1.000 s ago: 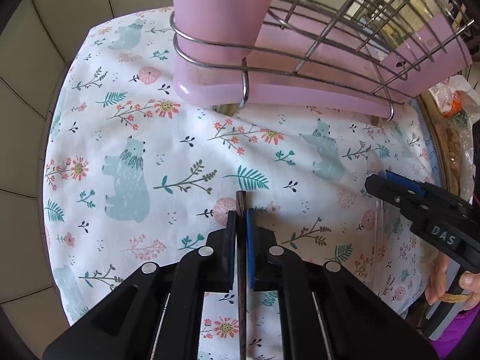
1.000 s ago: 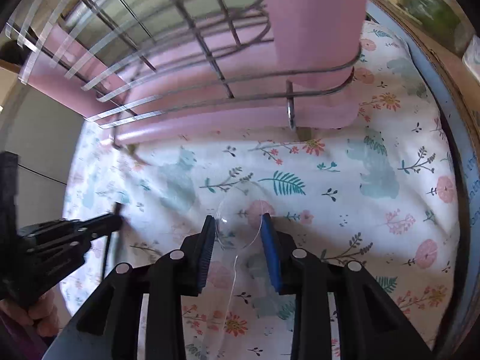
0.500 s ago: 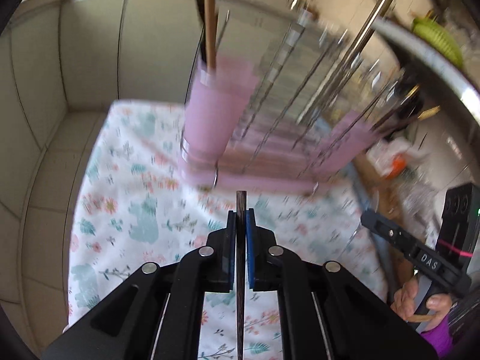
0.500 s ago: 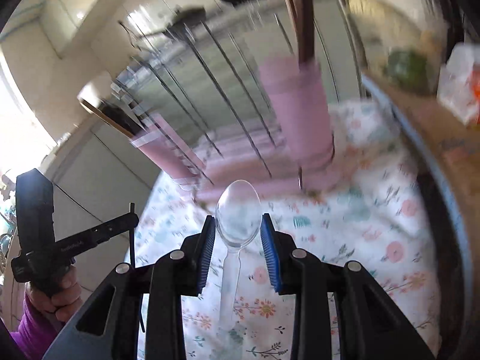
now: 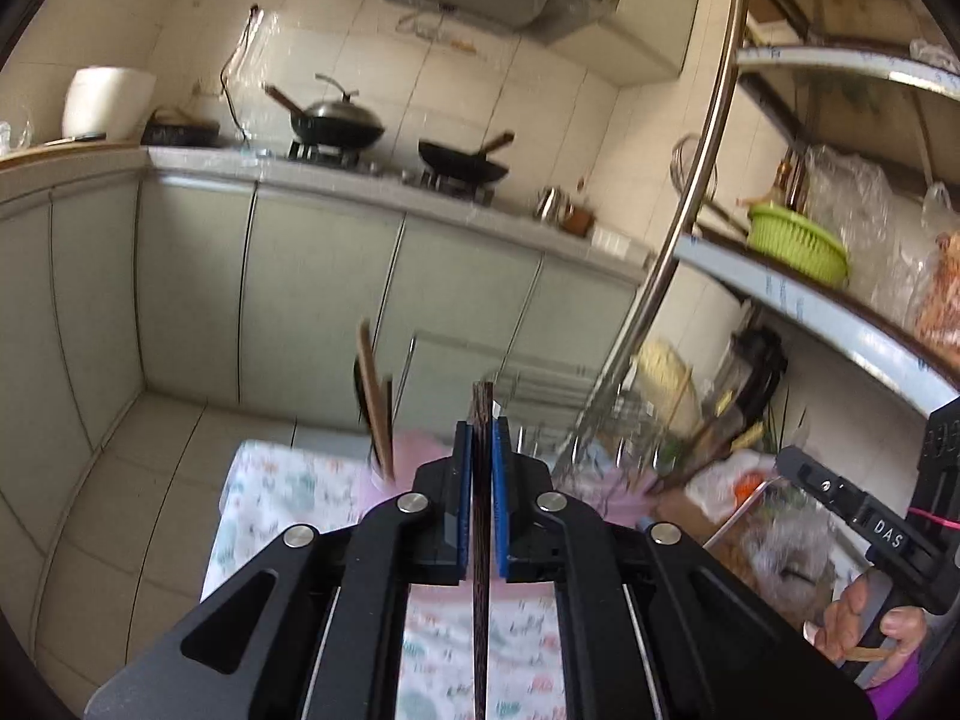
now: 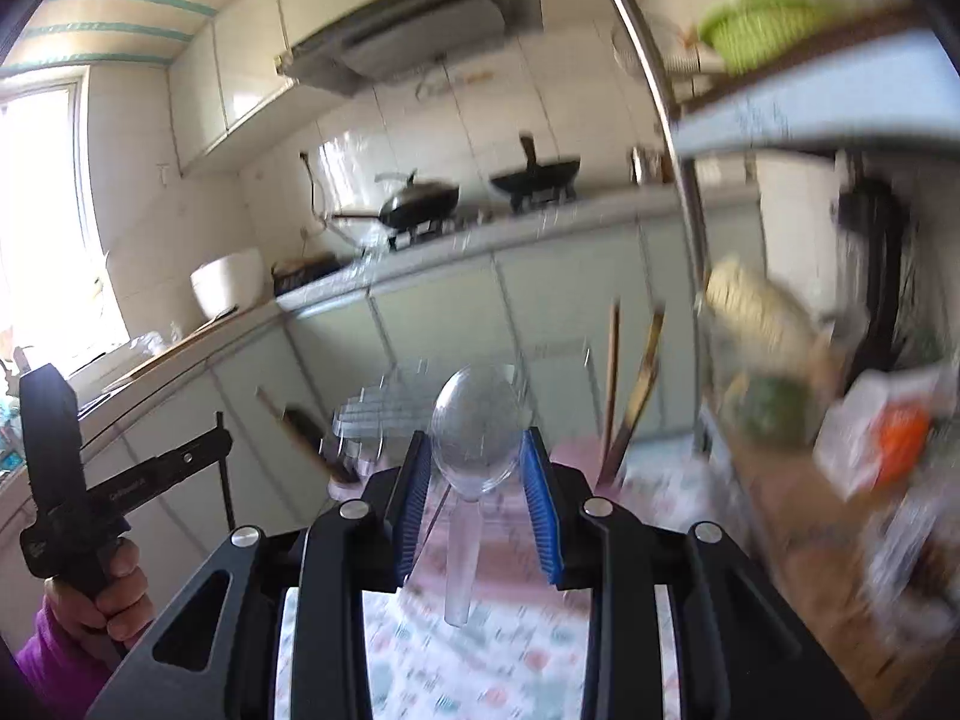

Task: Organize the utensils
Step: 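Lift and carry the dark chopstick with the left tool while the right tool carries the spoon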

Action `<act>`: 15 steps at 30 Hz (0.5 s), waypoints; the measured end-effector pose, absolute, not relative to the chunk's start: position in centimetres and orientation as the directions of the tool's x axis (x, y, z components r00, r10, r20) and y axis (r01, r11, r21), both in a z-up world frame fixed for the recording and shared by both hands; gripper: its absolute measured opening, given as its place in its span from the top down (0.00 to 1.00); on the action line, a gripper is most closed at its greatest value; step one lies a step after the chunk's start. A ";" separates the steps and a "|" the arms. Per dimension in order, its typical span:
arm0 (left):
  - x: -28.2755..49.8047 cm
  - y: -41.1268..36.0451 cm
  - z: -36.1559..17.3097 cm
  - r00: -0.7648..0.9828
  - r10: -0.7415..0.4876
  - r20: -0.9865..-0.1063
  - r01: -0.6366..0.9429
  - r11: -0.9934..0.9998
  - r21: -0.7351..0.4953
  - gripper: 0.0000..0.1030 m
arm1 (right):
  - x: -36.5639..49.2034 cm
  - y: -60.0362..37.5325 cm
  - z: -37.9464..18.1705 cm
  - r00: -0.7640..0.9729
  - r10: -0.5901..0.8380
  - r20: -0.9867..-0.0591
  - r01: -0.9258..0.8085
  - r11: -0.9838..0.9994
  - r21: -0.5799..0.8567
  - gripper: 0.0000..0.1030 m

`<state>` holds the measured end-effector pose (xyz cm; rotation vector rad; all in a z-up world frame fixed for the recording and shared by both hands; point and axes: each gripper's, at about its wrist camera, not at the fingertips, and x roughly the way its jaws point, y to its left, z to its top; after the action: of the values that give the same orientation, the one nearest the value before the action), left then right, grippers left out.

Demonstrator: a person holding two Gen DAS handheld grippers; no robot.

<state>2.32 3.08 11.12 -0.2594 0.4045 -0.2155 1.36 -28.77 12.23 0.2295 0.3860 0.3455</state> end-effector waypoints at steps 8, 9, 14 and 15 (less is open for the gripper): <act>5.1 2.3 14.9 0.958 -0.180 -0.224 0.120 0.959 -0.257 0.95 | 4.5 -28.3 15.7 0.931 0.257 -0.260 -0.217 0.961 0.171 0.71; 5.5 2.2 15.0 0.964 -0.170 -0.206 0.115 0.960 -0.254 0.95 | 4.8 -28.1 15.7 0.936 0.243 -0.256 -0.208 0.965 0.158 0.71; 7.4 1.9 15.1 0.984 -0.114 -0.136 0.081 0.972 -0.221 0.95 | 6.6 -27.4 15.2 0.950 0.176 -0.257 -0.159 0.984 0.085 0.71; 7.8 1.8 14.9 0.988 -0.106 -0.115 0.079 0.972 -0.220 0.95 | 7.1 -27.3 15.0 0.948 0.173 -0.267 -0.157 0.985 0.077 0.71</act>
<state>7.76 1.85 14.92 -0.2166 0.1267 -0.0938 7.06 -27.31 14.97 0.0552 0.2764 0.1680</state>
